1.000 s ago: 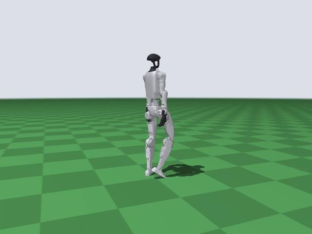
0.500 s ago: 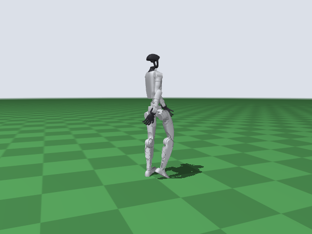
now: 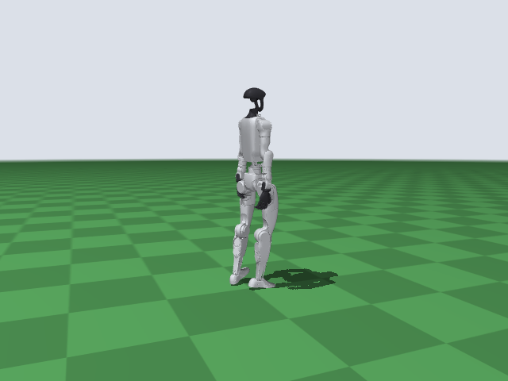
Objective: In place motions
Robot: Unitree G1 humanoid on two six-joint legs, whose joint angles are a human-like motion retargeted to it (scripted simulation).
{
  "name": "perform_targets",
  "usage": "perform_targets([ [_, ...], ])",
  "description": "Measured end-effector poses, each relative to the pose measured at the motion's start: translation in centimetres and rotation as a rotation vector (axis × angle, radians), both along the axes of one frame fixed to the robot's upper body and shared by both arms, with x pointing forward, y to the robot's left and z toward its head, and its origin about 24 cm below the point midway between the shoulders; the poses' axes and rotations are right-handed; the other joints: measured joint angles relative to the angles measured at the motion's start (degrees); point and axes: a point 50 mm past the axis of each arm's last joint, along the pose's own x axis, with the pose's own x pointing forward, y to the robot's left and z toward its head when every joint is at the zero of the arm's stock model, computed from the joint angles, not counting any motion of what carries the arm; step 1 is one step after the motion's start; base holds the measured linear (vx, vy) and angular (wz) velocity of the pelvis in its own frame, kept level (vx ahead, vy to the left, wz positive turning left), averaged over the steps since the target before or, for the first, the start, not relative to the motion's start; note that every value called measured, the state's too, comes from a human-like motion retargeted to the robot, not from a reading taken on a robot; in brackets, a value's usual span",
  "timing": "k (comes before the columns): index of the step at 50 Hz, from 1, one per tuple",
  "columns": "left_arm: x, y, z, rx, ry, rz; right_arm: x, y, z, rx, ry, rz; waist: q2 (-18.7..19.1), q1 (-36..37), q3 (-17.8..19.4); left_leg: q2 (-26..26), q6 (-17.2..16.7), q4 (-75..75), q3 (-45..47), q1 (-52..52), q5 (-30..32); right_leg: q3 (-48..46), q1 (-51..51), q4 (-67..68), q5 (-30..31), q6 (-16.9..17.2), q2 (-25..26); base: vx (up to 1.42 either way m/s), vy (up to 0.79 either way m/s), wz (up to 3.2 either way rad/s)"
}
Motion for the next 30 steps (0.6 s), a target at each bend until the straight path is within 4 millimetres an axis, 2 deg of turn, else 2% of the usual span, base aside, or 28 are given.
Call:
perform_targets([
  [3, -4.0, 0.3, 0.6, 0.003, 0.108, -0.016, 0.5, 0.4, 0.0, 0.013, 0.025, -0.021, -0.44, 0.78, -0.12, 0.40, 1.34, 6.65, -1.75, -3.46, 0.01, 0.83, 0.44, -0.57, 0.16, -0.27, -0.53, -0.02, -0.12, 0.09],
  [5, -6.3, 0.4, 1.1, -0.001, 0.165, -0.034, 1.8, 0.9, 0.0, 0.033, 0.005, -0.031, -1.48, 0.73, -0.14, 1.02, 3.45, 14.22, -0.69, -7.05, 2.28, 0.73, 0.64, -0.97, 0.31, -0.27, -1.82, -0.08, -0.16, 0.37],
  [8, -8.9, 0.6, 1.8, -0.016, 0.235, -0.071, 5.4, 2.0, 0.0, 0.081, -0.077, -0.041, -3.05, 1.72, 1.36, 2.19, 6.12, 32.21, -4.51, -17.53, 10.55, 0.72, 1.21, -1.87, 0.95, 0.19, -3.41, -0.17, -0.13, 0.26],
  [10, -10.4, 0.7, 2.4, -0.021, 0.283, -0.093, 8.1, 2.8, 0.2, 0.119, -0.148, -0.034, -4.53, 5.38, 2.68, 0.62, 8.06, 42.81, -6.74, -24.23, 14.11, 2.57, 1.55, -2.43, 1.81, -0.01, -4.10, -0.16, -0.13, -0.61],
  [15, -14.0, -0.5, 3.9, -0.082, 0.409, -0.115, 15.4, 4.7, 1.8, 0.208, -0.340, -0.048, -5.91, 13.56, 3.27, 0.56, 8.08, 64.58, -5.61, -39.24, 6.91, 2.11, 0.28, -2.33, 2.89, -1.05, -5.83, -0.11, -0.03, -0.46],
  [19, -15.9, -1.5, 4.8, -0.127, 0.457, -0.099, 21.4, 7.1, 4.2, 0.323, -0.558, -0.068, -6.55, 15.78, 3.51, 1.16, 9.11, 74.71, -4.56, -47.95, 4.36, 2.12, -0.53, -2.07, 2.88, -2.00, -6.37, -0.07, -0.03, -0.16],
  [22, -16.9, -1.7, 5.4, -0.135, 0.501, -0.105, 24.5, 8.0, 6.1, 0.368, -0.670, -0.014, -6.75, 17.11, 3.62, 2.00, 9.37, 77.68, -4.37, -50.34, 3.18, 1.89, -0.48, -2.03, 2.96, -2.27, -6.68, 0.00, 0.00, 0.00],
  [26, -16.7, -1.4, 5.3, -0.130, 0.502, -0.096, 26.0, 8.0, 7.1, 0.349, -0.715, 0.087, -7.05, 16.68, 3.46, 2.70, 9.30, 74.15, -4.57, -47.14, 2.17, 0.65, 0.12, -2.24, 3.03, -2.61, -6.71, 0.01, -0.02, 0.27],
  [30, -15.2, -0.7, 4.5, -0.100, 0.428, -0.071, 25.2, 8.0, 6.6, 0.368, -0.699, 0.114, -6.97, 15.41, 1.90, 1.01, 7.45, 62.89, -5.58, -39.18, 1.63, -0.87, 0.80, -2.93, 2.80, -2.42, -6.54, 0.11, 0.00, 0.42],
])
